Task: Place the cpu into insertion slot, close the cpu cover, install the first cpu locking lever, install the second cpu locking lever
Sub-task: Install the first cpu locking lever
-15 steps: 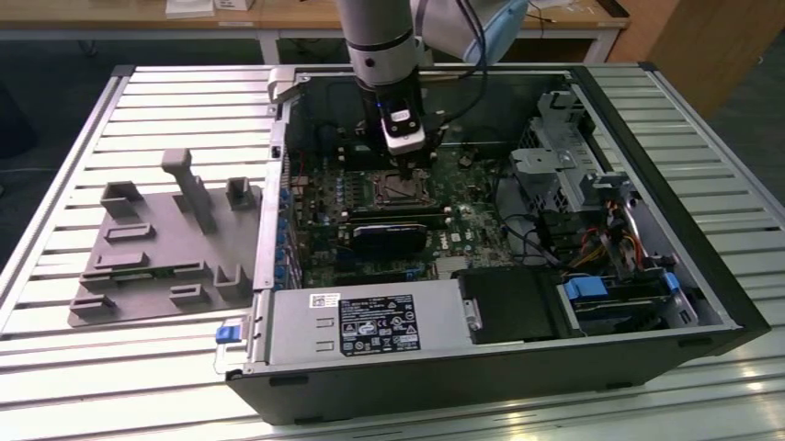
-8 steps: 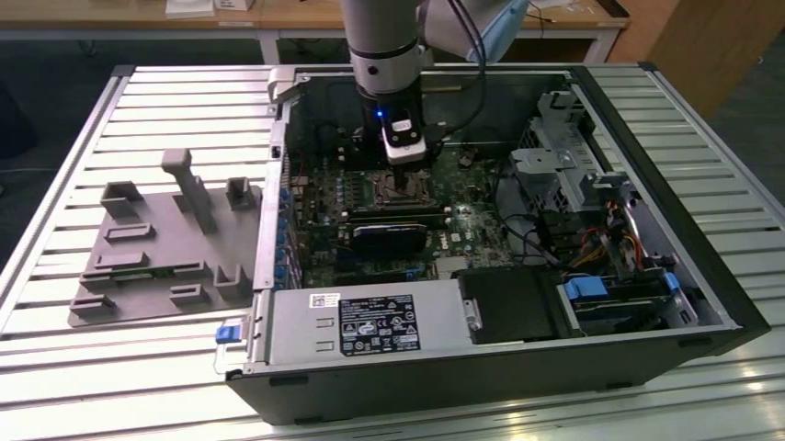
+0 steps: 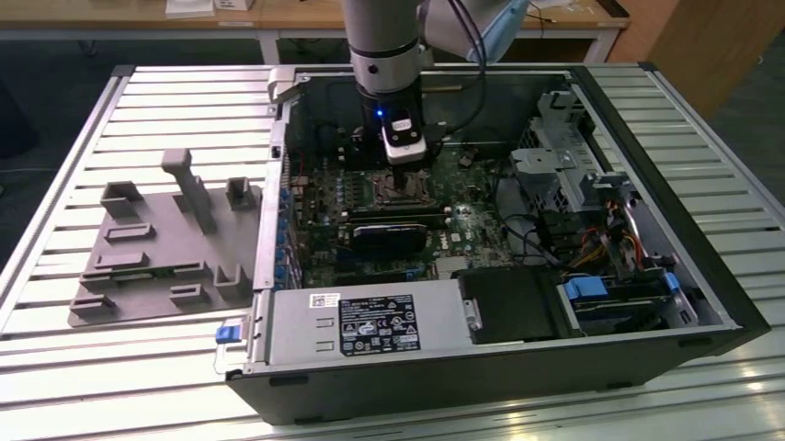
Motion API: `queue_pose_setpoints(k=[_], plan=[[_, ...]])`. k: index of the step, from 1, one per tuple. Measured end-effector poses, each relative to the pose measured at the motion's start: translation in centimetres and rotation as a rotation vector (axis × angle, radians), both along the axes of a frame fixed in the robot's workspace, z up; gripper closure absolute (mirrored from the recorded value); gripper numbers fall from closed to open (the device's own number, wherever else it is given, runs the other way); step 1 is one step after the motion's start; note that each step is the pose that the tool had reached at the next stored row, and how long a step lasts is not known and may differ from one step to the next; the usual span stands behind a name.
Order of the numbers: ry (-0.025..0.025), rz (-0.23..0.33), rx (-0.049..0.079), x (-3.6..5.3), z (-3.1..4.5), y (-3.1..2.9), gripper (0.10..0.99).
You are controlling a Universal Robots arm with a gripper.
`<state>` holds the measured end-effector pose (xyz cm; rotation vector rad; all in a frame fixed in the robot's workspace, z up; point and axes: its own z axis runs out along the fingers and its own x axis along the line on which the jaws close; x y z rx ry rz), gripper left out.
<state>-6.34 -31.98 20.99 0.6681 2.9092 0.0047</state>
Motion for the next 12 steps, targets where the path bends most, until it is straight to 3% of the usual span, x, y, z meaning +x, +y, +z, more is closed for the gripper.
queue_pose_setpoints(k=[8,12], plan=[[-0.0001,0.0,0.0,0.01,2.11,0.01,0.98],[-0.0002,0.0,0.0,0.01,2.56,0.01,0.98]])
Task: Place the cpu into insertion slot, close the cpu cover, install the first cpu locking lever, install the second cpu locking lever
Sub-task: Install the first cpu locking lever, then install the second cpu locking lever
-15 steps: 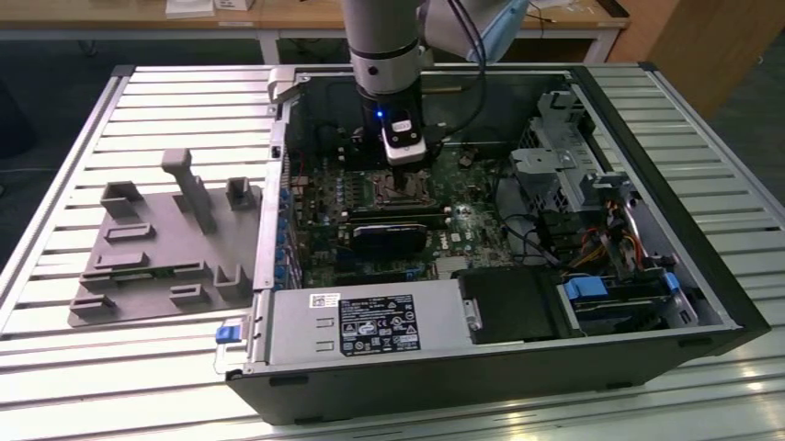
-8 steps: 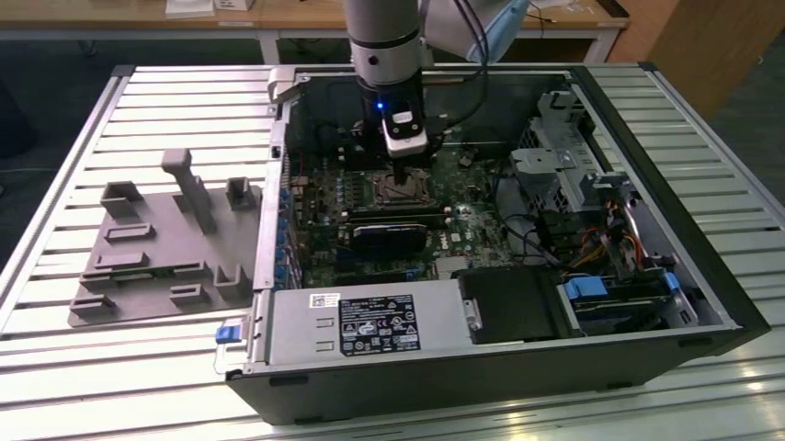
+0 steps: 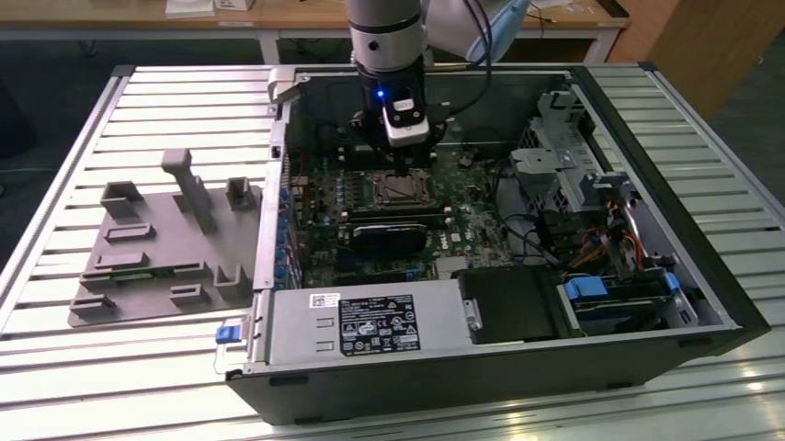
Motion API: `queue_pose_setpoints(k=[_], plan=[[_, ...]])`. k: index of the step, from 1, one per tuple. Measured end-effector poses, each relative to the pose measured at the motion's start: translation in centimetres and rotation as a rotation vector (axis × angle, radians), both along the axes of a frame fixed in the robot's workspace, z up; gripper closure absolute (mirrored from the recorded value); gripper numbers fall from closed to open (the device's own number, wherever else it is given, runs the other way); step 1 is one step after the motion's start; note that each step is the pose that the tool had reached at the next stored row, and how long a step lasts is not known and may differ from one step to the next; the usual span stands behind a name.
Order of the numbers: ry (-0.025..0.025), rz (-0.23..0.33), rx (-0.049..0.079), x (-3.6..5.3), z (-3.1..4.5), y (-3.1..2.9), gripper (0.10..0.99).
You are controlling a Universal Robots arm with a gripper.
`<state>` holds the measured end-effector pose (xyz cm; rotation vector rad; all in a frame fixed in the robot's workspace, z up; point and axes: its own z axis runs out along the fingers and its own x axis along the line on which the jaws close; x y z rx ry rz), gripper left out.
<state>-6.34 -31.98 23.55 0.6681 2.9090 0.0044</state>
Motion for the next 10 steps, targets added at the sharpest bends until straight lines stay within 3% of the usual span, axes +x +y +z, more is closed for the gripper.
queue_pose_setpoints(k=[10], plan=[[0.0001,0.0,0.0,0.01,0.03,0.0,0.98]])
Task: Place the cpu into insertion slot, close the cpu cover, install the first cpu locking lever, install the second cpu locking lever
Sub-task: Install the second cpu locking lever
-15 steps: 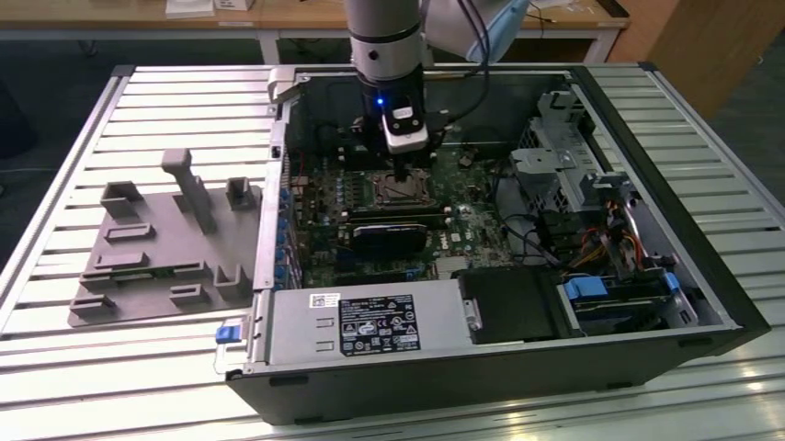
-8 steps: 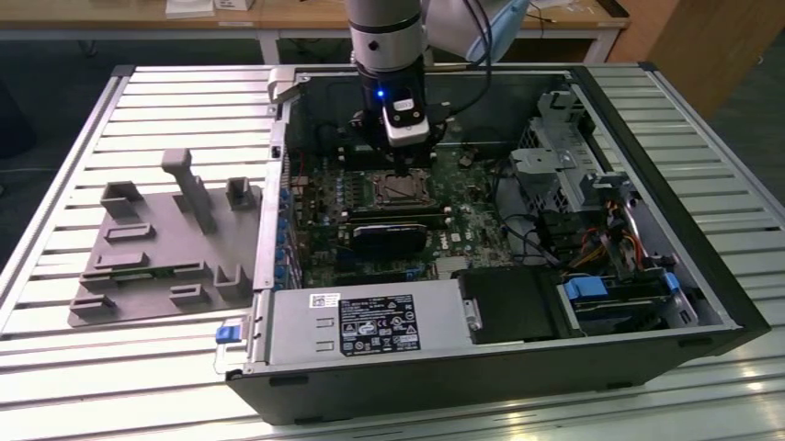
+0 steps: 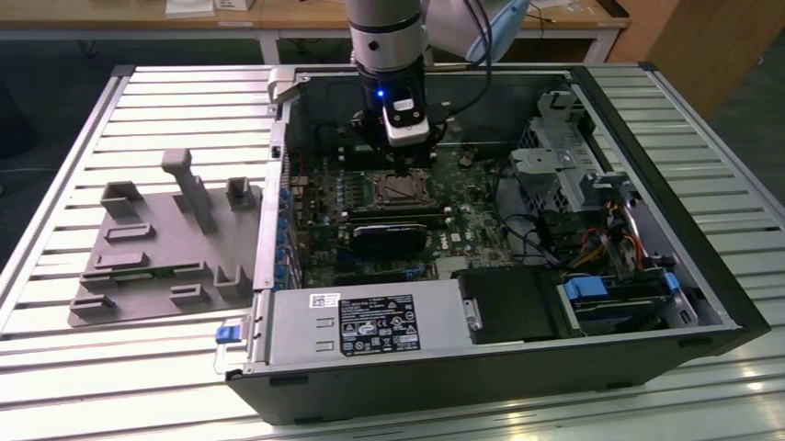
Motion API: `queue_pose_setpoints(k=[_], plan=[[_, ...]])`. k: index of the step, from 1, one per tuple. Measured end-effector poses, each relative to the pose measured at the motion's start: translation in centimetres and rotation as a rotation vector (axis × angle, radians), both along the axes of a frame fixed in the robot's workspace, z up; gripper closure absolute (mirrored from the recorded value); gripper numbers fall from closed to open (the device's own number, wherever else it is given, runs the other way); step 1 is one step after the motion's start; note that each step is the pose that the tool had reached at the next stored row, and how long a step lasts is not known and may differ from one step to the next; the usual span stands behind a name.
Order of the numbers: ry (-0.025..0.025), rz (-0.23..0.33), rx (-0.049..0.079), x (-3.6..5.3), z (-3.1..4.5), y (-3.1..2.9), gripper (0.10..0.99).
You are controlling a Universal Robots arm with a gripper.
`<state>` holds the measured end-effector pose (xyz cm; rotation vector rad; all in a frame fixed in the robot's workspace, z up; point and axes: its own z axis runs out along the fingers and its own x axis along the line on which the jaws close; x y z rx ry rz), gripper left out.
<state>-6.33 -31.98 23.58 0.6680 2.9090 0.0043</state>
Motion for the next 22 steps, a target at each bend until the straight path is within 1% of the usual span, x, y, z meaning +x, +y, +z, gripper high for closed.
queue_pose_setpoints(k=[3,5,14,22], plan=[[0.0002,0.0,0.0,0.0,0.01,-0.05,0.98],[0.0,0.0,0.0,0.0,0.0,-0.21,0.98],[0.0001,0.0,0.0,0.0,0.0,-1.69,0.98],[0.0,0.0,0.0,0.0,0.0,-2.67,0.98]])
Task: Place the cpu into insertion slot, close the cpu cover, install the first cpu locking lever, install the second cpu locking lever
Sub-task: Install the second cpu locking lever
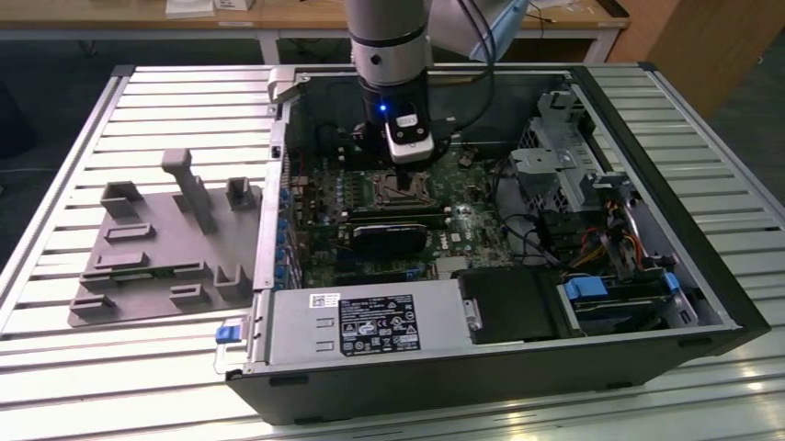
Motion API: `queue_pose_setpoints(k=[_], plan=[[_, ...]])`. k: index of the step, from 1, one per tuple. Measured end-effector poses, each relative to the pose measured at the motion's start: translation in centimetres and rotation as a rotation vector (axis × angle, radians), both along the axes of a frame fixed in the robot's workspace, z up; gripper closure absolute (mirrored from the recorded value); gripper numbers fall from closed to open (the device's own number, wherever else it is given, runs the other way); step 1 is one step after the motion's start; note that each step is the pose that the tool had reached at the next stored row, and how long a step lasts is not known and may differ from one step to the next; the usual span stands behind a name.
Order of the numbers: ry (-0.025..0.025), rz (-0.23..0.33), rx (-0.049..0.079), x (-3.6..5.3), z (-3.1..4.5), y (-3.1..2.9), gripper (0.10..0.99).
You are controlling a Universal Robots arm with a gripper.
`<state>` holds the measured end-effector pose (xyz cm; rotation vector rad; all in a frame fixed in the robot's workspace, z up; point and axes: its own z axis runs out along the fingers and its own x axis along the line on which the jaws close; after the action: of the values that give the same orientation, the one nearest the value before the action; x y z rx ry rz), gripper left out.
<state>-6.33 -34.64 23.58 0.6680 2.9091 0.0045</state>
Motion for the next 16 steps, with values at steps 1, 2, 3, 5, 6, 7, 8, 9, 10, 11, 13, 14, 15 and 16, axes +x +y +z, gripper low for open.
queue_pose_setpoints(k=[1,2,3,5,6,7,8,9,10,11,13,14,15,16], plan=[[0.0,0.0,0.0,0.0,0.0,-0.18,0.98],[-0.0001,0.0,0.001,0.0,-0.01,-0.35,0.98],[-0.0001,0.001,0.001,0.0,-0.03,-0.48,0.98],[0.0001,0.004,0.001,0.0,-0.07,-0.68,0.98],[0.0001,0.007,0.001,0.0,-0.11,-0.75,0.98],[0.0002,0.012,0.001,0.0,-0.16,-0.8,0.98],[0.0003,0.028,0.002,0.0,-0.25,-0.84,0.98],[0.0006,0.04,0.001,0.0,-0.28,-0.84,0.98],[0.0009,0.053,0.001,0.0,-0.31,-0.84,0.98],[0.0014,0.067,0.0,0.0,-0.34,-0.84,0.98],[0.003,0.095,-0.002,0.0,-0.39,-0.84,0.98],[0.0041,0.109,-0.003,0.0,-0.42,-0.84,0.98],[0.005,0.122,-0.003,-0.01,-0.45,-0.84,0.98],[0.0056,0.132,-0.003,-0.02,-0.49,-0.84,0.98]])
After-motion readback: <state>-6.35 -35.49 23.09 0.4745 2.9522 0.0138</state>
